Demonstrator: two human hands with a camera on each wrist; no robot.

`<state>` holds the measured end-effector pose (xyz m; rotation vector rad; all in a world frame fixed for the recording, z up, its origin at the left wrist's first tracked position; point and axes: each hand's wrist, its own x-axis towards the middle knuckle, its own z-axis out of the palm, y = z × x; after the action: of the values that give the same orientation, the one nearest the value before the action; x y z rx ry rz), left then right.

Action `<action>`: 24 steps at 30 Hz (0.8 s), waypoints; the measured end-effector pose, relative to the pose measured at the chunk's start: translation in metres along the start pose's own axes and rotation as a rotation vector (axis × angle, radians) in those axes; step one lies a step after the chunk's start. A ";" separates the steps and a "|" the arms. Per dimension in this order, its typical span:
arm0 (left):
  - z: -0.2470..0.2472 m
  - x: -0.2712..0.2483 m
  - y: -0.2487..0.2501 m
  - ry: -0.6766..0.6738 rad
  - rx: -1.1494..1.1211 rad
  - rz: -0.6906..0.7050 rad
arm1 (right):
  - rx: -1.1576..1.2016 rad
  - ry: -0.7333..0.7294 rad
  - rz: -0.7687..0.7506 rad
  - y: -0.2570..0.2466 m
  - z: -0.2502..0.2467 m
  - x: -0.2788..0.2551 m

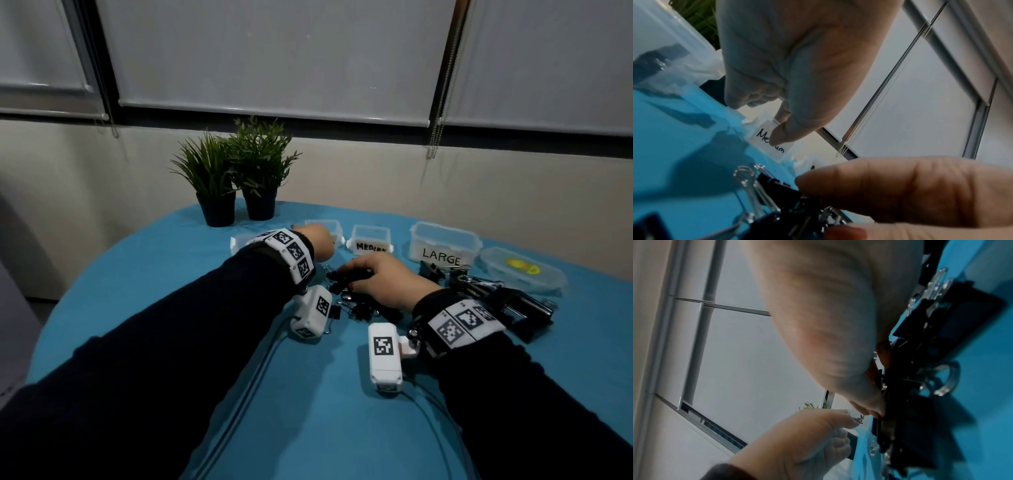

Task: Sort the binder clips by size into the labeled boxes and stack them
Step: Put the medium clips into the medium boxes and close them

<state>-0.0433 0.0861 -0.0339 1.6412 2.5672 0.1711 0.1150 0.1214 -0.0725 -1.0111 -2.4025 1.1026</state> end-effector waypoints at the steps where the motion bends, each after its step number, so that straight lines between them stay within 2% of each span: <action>1: -0.002 0.000 0.002 0.001 -0.021 0.002 | -0.007 0.004 -0.003 0.000 0.000 0.000; 9: 0.000 0.002 -0.011 0.015 0.040 -0.047 | -0.117 0.099 -0.026 -0.001 -0.003 0.001; 11: 0.002 0.005 -0.018 0.031 -0.048 -0.066 | -0.127 0.112 -0.021 0.000 -0.004 0.002; 16: 0.007 0.000 -0.023 0.075 -0.448 -0.061 | -0.102 0.128 -0.023 0.002 -0.002 0.004; 19: 0.002 -0.017 -0.028 0.160 -0.525 -0.016 | -0.077 0.170 -0.037 0.001 -0.001 0.006; 24: 0.001 -0.046 -0.044 0.217 -0.695 0.022 | -0.126 0.215 -0.034 0.002 0.009 0.017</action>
<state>-0.0635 0.0263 -0.0404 1.4192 2.2170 1.1465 0.0990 0.1290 -0.0802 -1.0652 -2.3282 0.7949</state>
